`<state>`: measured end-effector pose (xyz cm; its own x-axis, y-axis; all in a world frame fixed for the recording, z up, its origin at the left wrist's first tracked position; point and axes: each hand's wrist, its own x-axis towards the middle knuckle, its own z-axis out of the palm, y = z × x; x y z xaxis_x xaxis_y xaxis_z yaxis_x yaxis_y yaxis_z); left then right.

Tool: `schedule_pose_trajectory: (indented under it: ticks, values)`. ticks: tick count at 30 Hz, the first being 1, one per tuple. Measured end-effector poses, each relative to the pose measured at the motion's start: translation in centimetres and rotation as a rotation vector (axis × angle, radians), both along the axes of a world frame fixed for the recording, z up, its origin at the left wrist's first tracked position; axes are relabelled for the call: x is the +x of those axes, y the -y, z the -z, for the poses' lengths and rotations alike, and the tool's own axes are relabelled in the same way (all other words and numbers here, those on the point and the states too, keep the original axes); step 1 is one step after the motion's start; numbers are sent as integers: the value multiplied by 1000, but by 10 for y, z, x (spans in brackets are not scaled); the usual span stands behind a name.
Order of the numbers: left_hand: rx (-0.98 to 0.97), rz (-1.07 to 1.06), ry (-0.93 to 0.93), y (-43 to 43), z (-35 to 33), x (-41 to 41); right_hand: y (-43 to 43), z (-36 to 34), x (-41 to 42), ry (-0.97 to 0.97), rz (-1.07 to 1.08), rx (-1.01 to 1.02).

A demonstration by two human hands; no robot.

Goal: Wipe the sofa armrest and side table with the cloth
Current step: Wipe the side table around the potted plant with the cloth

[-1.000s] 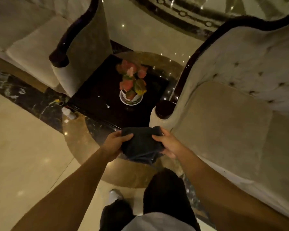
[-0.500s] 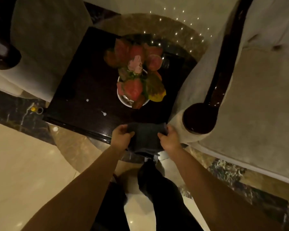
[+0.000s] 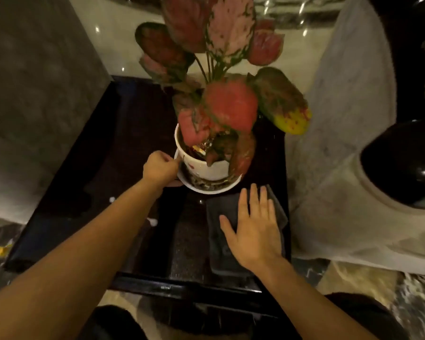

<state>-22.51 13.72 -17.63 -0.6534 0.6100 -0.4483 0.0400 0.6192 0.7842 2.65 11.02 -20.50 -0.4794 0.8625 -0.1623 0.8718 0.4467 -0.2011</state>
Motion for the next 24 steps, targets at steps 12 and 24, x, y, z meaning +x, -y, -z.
schedule_pose_trajectory:
  ticks: [12,24]
  values:
    - [8,281,89,-20,1,-30,78,19,-13,-51,79,139]
    - [38,4,74,30,-5,-123,28,14,-79,7,218,66]
